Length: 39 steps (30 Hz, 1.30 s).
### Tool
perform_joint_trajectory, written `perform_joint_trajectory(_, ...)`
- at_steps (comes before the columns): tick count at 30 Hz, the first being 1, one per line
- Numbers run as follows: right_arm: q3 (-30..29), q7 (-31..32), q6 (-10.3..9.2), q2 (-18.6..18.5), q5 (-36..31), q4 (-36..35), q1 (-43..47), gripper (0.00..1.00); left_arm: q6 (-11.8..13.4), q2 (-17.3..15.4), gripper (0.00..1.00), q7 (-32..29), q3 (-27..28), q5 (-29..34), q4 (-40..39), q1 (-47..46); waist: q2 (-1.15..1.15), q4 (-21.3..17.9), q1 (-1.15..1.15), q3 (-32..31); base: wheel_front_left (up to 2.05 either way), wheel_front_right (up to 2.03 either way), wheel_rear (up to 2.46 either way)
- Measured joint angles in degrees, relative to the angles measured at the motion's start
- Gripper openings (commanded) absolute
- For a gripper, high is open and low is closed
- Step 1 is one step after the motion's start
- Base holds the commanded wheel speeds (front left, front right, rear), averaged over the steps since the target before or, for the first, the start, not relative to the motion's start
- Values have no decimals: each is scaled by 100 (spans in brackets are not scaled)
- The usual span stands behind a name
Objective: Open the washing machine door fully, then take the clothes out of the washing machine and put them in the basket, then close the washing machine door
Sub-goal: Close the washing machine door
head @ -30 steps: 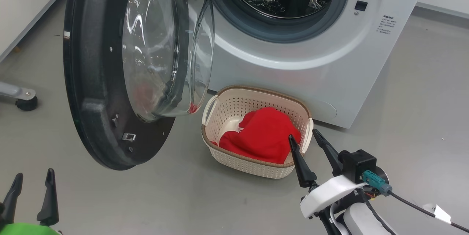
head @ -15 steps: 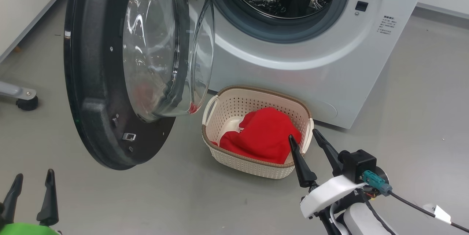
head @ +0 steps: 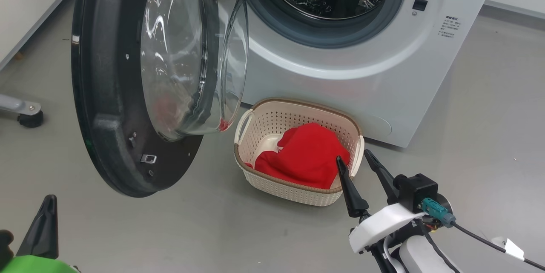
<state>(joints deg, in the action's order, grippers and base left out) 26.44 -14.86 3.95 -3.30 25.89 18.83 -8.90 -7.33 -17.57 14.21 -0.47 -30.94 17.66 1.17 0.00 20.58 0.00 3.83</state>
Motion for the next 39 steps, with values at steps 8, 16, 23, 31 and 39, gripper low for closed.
perform_joint_trajectory(8,-2,0,0,0,0,-1,0,100,0,-26,0,5,15,-366,-176,-187,0,-6,0,31,0,0,0)
perform_joint_trajectory(16,-2,0,-1,0,0,-4,-1,100,1,-99,0,7,34,-662,-374,-435,0,-22,0,54,0,0,0)
perform_joint_trajectory(23,30,0,-2,0,2,-8,-3,100,1,-23,0,-118,108,-1513,-510,-687,0,-62,0,97,0,0,0)
perform_joint_trajectory(31,23,0,-9,0,26,-11,-3,100,0,603,0,-912,352,-3331,-459,-830,0,-92,0,134,0,0,0)
perform_joint_trajectory(39,15,0,-10,0,29,-12,-4,100,0,1140,0,-1700,976,-5066,-296,-1006,0,-102,0,168,0,0,0)
